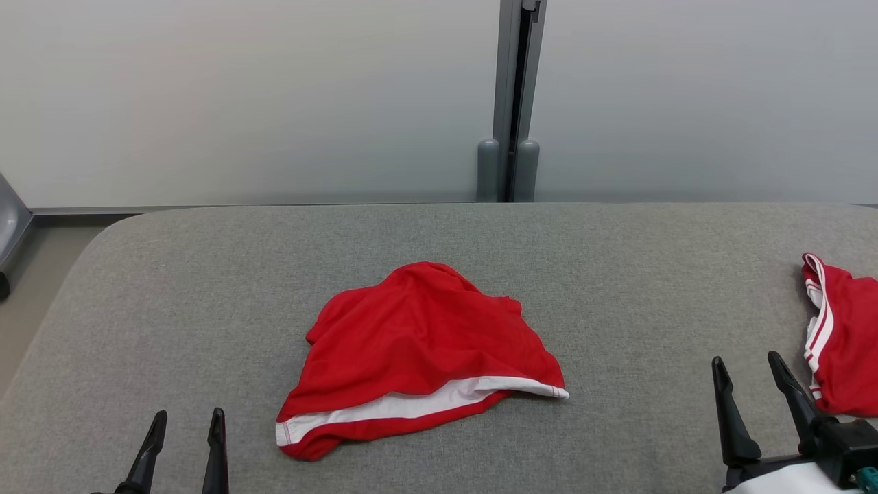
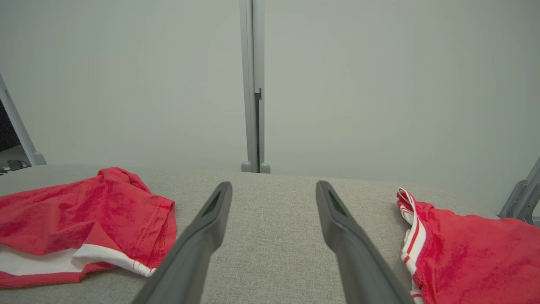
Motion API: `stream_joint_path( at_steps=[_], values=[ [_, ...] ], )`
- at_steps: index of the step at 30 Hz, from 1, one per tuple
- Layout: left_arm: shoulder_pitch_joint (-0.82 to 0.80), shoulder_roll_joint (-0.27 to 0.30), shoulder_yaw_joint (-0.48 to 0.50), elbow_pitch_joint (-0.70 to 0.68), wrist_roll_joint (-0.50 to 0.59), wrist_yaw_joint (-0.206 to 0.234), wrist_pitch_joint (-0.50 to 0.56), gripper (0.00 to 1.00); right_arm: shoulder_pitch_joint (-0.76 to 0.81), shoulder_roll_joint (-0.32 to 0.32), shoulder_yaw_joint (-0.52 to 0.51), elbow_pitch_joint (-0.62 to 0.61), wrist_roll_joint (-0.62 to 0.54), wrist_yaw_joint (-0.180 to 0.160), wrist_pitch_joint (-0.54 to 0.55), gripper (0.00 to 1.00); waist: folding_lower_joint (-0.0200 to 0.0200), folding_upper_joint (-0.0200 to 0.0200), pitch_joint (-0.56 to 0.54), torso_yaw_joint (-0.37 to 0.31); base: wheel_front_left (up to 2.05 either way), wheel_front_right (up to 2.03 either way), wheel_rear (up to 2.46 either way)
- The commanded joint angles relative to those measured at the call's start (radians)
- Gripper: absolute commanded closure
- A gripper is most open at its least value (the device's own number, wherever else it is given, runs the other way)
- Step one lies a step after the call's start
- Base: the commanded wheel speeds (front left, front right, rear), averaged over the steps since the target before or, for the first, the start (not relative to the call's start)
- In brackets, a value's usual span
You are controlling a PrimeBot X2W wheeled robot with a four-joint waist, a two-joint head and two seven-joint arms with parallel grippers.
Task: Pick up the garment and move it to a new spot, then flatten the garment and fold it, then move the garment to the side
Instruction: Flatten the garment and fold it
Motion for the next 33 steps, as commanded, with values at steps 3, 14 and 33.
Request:
stream_joint_path(
  at_steps=[3,14,33],
  values=[
    [-0.023,-0.005,0.015,-0.003,0.013,-0.012,-0.001,0.0,0.006,-0.005,0.014,0.006,0.012,0.0,0.0,0.0,0.0,0.0,0.004,-0.008,0.0,0.0,0.0],
    [-0.031,-0.014,-0.014,0.041,-0.016,-0.029,-0.001,0.0,-0.029,-0.005,0.084,-0.001,0.015,0.0,0.0,0.0,0.0,0.0,0.017,-0.032,0.0,0.0,0.0],
    [-0.154,0.106,-0.27,0.155,-0.232,-0.029,0.138,0.0,-0.33,-0.074,0.532,0.399,0.051,0.0,0.0,0.0,0.0,0.0,0.163,0.014,0.0,0.0,0.0]
  ],
)
